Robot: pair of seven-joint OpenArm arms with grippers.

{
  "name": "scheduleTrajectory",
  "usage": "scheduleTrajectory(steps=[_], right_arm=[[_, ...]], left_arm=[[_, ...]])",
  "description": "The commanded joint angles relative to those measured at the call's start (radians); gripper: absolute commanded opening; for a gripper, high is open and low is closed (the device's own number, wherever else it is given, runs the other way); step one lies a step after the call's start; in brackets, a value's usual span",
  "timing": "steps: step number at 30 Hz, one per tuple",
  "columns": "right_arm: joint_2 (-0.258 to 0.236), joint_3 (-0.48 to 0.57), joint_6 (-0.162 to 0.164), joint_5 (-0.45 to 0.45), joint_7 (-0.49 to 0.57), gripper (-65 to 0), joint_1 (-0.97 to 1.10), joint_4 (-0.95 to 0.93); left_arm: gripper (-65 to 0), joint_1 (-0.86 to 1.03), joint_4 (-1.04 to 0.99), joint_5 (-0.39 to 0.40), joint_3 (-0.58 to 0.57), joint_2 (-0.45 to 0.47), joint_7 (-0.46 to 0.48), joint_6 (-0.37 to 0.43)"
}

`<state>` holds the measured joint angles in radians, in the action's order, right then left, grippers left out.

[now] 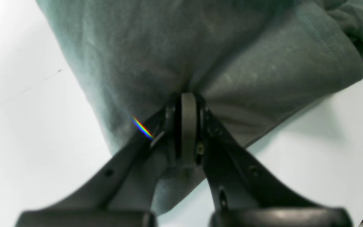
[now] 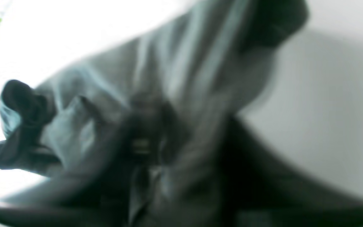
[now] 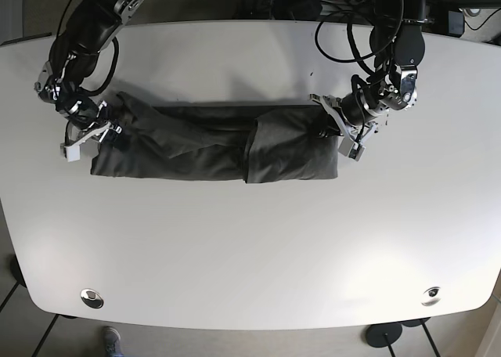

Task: Fold the T-shirt properly
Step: 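Fold the strip's other end with the right gripper toward the left gripper, then fold the grey bundle over again with both grippers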

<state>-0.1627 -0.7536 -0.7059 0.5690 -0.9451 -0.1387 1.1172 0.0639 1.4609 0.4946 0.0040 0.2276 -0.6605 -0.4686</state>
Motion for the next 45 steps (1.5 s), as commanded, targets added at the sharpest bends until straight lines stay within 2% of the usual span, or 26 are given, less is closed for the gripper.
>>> scheduleTrajectory(steps=[1,3,6,8,11,12,13,16,17,18,19,20,22,23,26,29,37,38,39,42,43,45], right_arm=[[-0.033,0.018,0.008,-0.031,-0.033,-62.6,-0.017,0.018],[-0.042,0.073,0.008,-0.025,-0.033,-60.2,-0.011,0.087],[-0.031,0.107,0.008,-0.025,-0.039,-62.9,0.044,0.312],[0.015,0.108,0.015,-0.025,-0.099,-62.9,0.073,0.498],[0.05,0.168,0.033,-0.022,-0.173,-62.9,0.084,0.659],[0.07,0.202,0.033,-0.022,-0.211,-62.9,0.086,0.736],[0.111,0.234,0.033,-0.022,-0.237,-62.9,0.084,0.794],[0.197,0.316,0.033,-0.022,-0.245,-62.9,0.078,0.812],[0.242,0.371,0.033,-0.022,-0.245,-62.9,0.078,0.812],[0.266,0.406,0.035,-0.022,-0.245,-62.9,0.078,0.812],[0.298,0.452,0.041,-0.03,-0.245,-62.9,0.078,0.812],[0.32,0.498,0.076,-0.03,-0.242,-62.9,0.078,0.794],[0.32,0.572,0.125,-0.022,-0.2,-62.9,0.061,0.729],[0.32,0.625,0.151,-0.022,-0.133,-62.9,0.05,0.671],[0.32,0.718,0.196,-0.022,-0.019,-62.9,0.009,0.525],[0.32,0.744,0.202,-0.022,-0.004,-62.9,-0.017,0.455],[0.309,0.869,0.205,-0.057,0.047,-62.1,-0.017,0.436],[0.309,0.88,0.205,-0.082,0.048,-60.2,-0.019,0.436],[0.309,0.883,0.205,-0.108,0.048,-55.5,-0.019,0.436],[0.311,0.883,0.205,-0.126,0.048,-34.1,-0.017,0.441],[0.311,0.885,0.205,-0.126,0.048,-23.1,-0.016,0.444],[0.311,0.885,0.205,-0.126,0.042,-10.8,-0.014,0.453]], left_arm=[[-65.0,-0.006,0.007,-0.014,0.001,-0.003,-0.012,0.012],[-65.0,-0.006,0.007,-0.015,0.001,-0.026,-0.012,0.012],[-65.0,-0.002,0.007,-0.015,-0.002,-0.043,-0.012,0.012],[-65.0,-0.002,0.007,-0.015,-0.002,-0.056,-0.014,0.012],[-65.0,-0.002,0.007,-0.015,-0.003,-0.058,-0.014,0.012],[-65.0,-0.003,0.007,-0.015,-0.003,-0.058,-0.014,0.012],[-65.0,-0.005,0.005,-0.015,-0.003,-0.058,-0.014,0.012],[-65.0,-0.006,0.005,-0.015,-0.003,-0.058,-0.014,0.012],[-65.0,-0.006,0.005,-0.017,-0.003,-0.056,-0.014,0.012],[-65.0,-0.006,0.005,-0.017,-0.003,-0.056,-0.014,0.012],[-65.0,-0.005,0.005,-0.017,-0.003,-0.056,-0.014,0.012],[-65.0,-0.003,0.005,-0.017,-0.003,-0.056,-0.014,0.012],[-65.0,-0.002,0.005,-0.017,-0.003,-0.056,-0.014,0.012],[-65.0,-0.002,0.005,-0.017,-0.003,-0.056,-0.014,0.012],[-65.0,-0.002,0.005,-0.017,-0.002,-0.056,-0.014,0.012],[-65.0,-0.002,0.005,-0.017,-0.002,-0.056,-0.014,0.012],[-65.0,-0.008,0.005,-0.015,-0.002,-0.056,-0.014,0.012],[-65.0,-0.008,0.008,-0.014,-0.002,-0.058,-0.014,0.012],[-65.0,-0.008,0.011,-0.012,-0.002,-0.058,-0.014,0.012],[-65.0,-0.009,0.013,-0.01,-0.002,-0.058,-0.008,0.012],[-65.0,-0.02,0.014,-0.01,-0.002,-0.058,-0.008,0.012],[-65.0,-0.045,0.014,-0.009,0.0,-0.067,-0.008,0.012]])
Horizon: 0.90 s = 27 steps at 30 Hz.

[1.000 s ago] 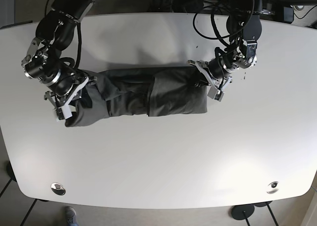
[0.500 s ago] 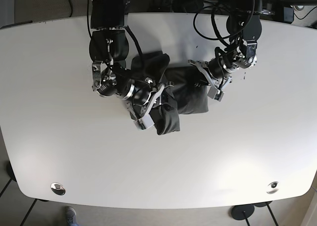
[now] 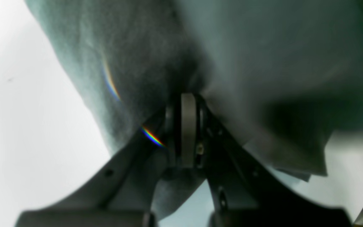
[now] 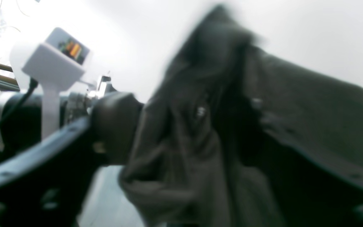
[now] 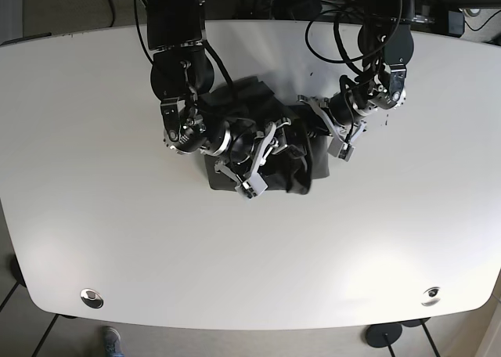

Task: Fold the T-shirt properly
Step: 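Fold the grey bundle over again with both grippers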

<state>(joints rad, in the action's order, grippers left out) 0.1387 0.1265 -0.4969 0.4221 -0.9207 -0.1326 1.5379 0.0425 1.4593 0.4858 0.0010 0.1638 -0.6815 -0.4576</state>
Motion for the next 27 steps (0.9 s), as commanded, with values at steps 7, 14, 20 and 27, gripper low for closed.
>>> scheduleTrajectory(steps=[7,14,20,27], right_arm=[[-0.044,-0.001,-0.007,0.022,0.016,-12.5,0.049,0.243],[-0.086,-0.051,-0.007,0.019,0.016,-12.7,0.13,0.267],[-0.057,0.002,-0.012,0.016,0.044,-20.5,0.155,0.134],[-0.061,0.126,-0.007,0.021,0.191,-47.2,0.132,-0.01]], left_arm=[[-65.0,0.006,0.254,0.0,0.156,-0.01,0.009,-0.003],[-65.0,0.036,0.272,-0.008,0.437,0.127,0.009,-0.005],[-65.0,0.036,0.223,-0.008,0.434,0.202,0.013,-0.005],[-65.0,0.035,0.294,-0.008,0.193,0.193,0.013,0.0]])
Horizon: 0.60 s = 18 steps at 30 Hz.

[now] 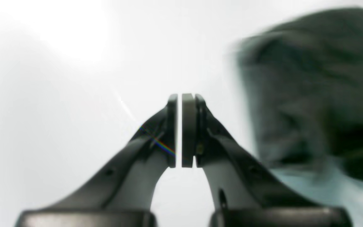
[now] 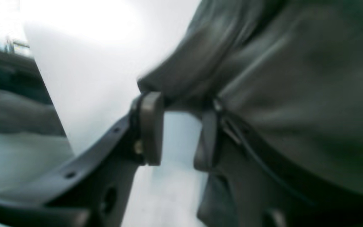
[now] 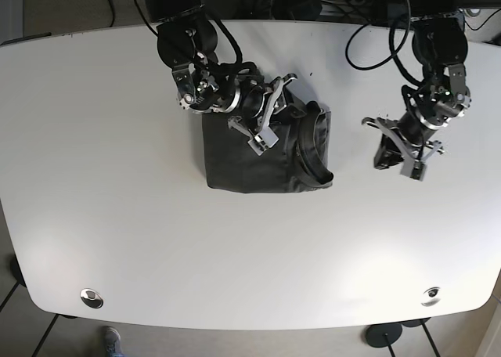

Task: Fold the T-shirt properly
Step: 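Fold the grey bundle over again with both grippers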

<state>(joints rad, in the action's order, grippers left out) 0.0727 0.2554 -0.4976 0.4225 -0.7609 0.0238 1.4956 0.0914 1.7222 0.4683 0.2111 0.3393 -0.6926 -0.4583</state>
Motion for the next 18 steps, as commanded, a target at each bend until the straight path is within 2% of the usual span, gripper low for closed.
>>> scheduleTrajectory(steps=[1,3,5,8,11,12,15,17,18], right_arm=[[0.0,-0.003,-0.006,0.02,0.031,-47.2,-0.025,0.078],[-0.044,-0.005,-0.005,0.022,0.031,-47.2,-0.009,0.168],[-0.069,-0.038,-0.005,0.022,0.028,-47.1,0.011,0.239],[-0.072,-0.17,-0.013,0.022,-0.096,-46.9,0.038,0.322],[-0.072,-0.285,-0.016,0.022,-0.125,-46.5,0.055,0.325],[-0.072,-0.313,-0.016,0.02,-0.125,-43.8,0.051,0.32],[-0.072,-0.367,-0.013,0.016,-0.125,-27.4,-0.012,0.268],[-0.072,-0.37,-0.011,0.014,-0.125,-29.3,-0.081,0.195],[-0.072,-0.37,-0.009,0.014,-0.124,-34.4,-0.15,0.122]], left_arm=[[-65.0,-0.014,0.039,0.01,-0.072,0.008,0.026,0.0],[-65.0,-0.018,0.04,0.008,-0.128,-0.038,0.026,0.0],[-65.0,-0.029,0.039,-0.032,-0.152,-0.078,0.023,0.0],[-65.0,-0.035,0.039,-0.122,-0.217,-0.138,0.026,-0.004],[-65.0,-0.035,0.023,-0.158,-0.272,-0.168,0.027,-0.004],[-65.0,-0.035,0.017,-0.162,-0.287,-0.181,0.027,-0.004],[-65.0,-0.026,0.011,-0.159,-0.302,-0.187,0.024,-0.004],[-65.0,0.001,0.015,-0.154,-0.298,-0.182,0.024,-0.004],[-65.0,0.024,0.019,-0.154,-0.296,-0.182,0.024,-0.004]])
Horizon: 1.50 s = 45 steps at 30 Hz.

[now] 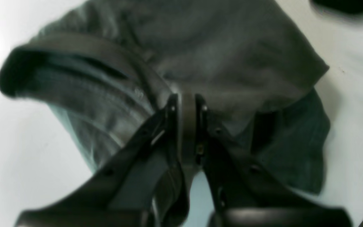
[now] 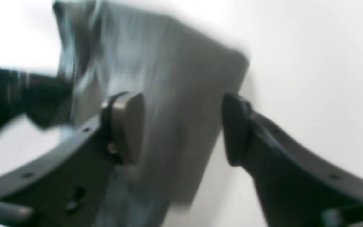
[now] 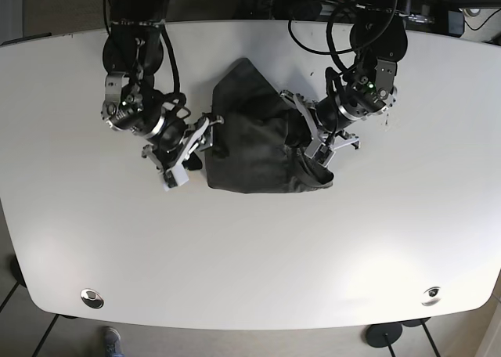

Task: Fold the T-shirt properly
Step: 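Fold the grey bundle over again with both grippers, then carry the folded grey bundle to the table edge with the left gripper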

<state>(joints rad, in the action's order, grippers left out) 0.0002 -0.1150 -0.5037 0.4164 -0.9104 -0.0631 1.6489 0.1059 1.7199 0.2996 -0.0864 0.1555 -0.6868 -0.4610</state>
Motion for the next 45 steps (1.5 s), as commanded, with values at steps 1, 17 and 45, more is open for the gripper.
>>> scheduleTrajectory(steps=[1,17,45], right_arm=[[0.001,0.001,-0.003,0.02,0.027,-38.7,-0.111,-0.094],[-0.122,0.128,-0.011,0.022,0.391,-56.9,-0.278,-0.589],[-0.148,0.286,0.0,0.026,0.388,-57.1,0.15,-0.118]], left_arm=[[-65.0,0.022,0.021,0.014,0.003,0.003,0.019,-0.002],[-65.0,-0.104,-0.312,0.013,0.121,0.056,0.106,-0.002],[-21.1,-0.311,-0.182,0.006,-0.071,-0.033,0.177,0.336]])
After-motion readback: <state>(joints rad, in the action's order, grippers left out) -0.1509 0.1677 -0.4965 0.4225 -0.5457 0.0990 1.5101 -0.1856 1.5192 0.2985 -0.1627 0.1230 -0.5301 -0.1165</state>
